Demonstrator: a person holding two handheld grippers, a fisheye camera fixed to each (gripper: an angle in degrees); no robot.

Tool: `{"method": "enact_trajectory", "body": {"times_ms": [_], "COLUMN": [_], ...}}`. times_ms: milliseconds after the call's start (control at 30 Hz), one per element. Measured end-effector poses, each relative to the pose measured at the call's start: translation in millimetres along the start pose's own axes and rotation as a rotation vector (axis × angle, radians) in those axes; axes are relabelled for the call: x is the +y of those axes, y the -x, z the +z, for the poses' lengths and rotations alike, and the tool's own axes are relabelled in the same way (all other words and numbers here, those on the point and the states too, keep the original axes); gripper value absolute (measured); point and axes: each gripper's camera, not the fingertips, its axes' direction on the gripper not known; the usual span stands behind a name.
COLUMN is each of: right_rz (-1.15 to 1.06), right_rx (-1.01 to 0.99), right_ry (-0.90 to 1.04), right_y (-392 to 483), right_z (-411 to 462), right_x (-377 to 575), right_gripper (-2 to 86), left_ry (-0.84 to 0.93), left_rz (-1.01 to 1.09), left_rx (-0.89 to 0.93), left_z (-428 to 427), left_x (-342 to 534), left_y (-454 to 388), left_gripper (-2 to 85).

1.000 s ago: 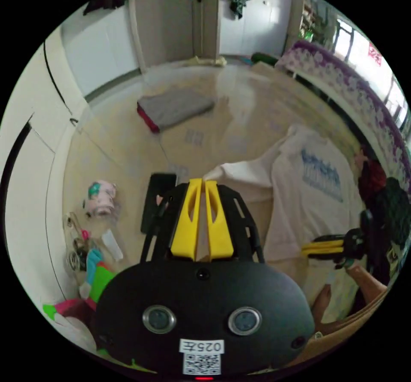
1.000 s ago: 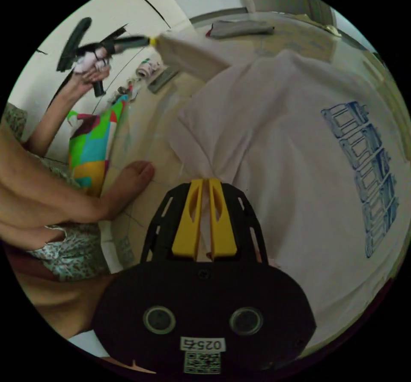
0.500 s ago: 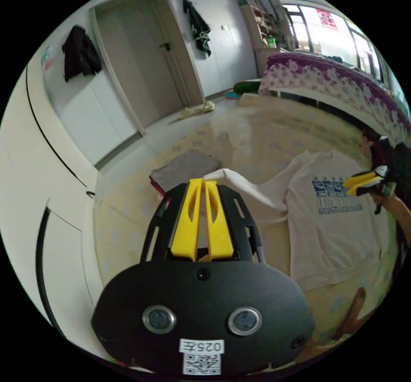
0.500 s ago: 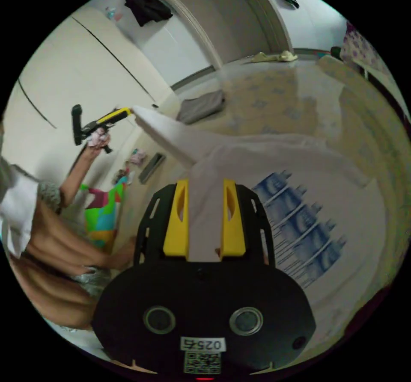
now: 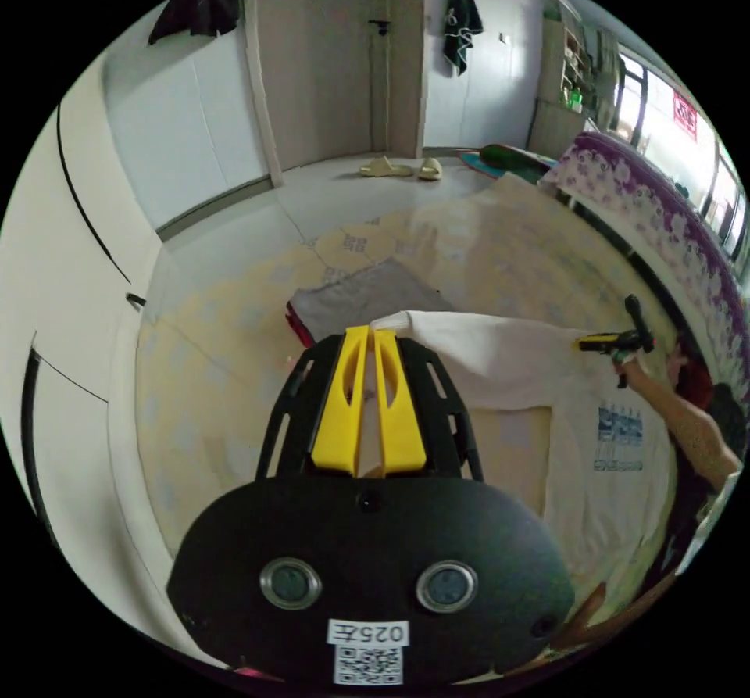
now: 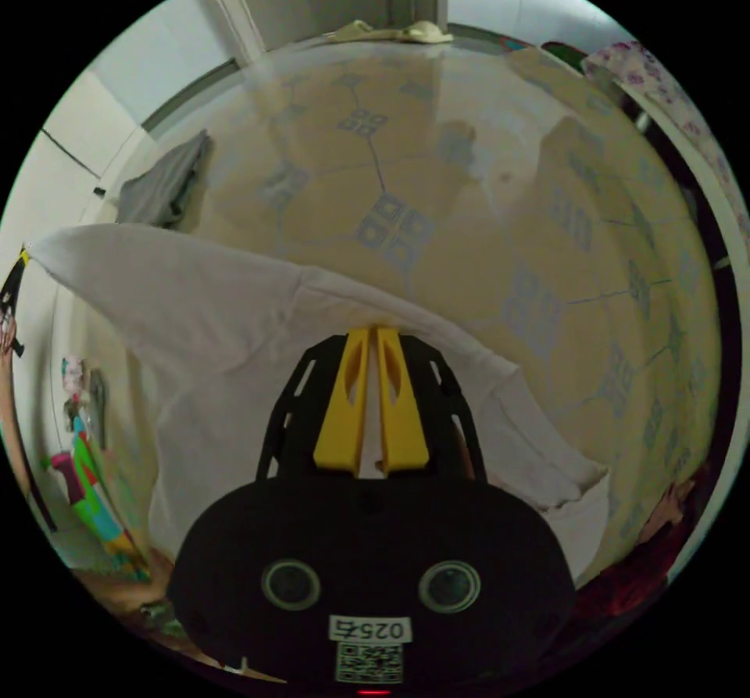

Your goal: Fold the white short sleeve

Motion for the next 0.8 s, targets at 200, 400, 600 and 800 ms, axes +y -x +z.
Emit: {"method": "enact_trajectory", "body": {"times_ms": [200, 400, 600, 800], "right_rz": [0.028, 0.343, 0.561, 0.646], "right_rx": [-0.396, -1.280, -1.269, -1.151], "right_ry": [-0.052, -0.046, 0.018, -0.030], "right_y": [-36, -85, -129, -153], "right_z": [-38, -42, -2, 12], "right_x": [28, 169, 296, 343], "right_gripper": [4.0, 11.4, 13.2, 12.1], "left_ry": [-0.011, 0.077, 0.214, 0.311], "left_rz": [-0.101, 0.141, 0.344, 0.448], "left_rx": [0.412, 0.588, 0.516, 0.587], "left_z": [-13, 1, 80, 119], "left_x": [-30, 65, 189, 225], "left_y": [-18, -212, -384, -416], "left_gripper": [-1.7, -1.7, -1.3, 2.2]}}
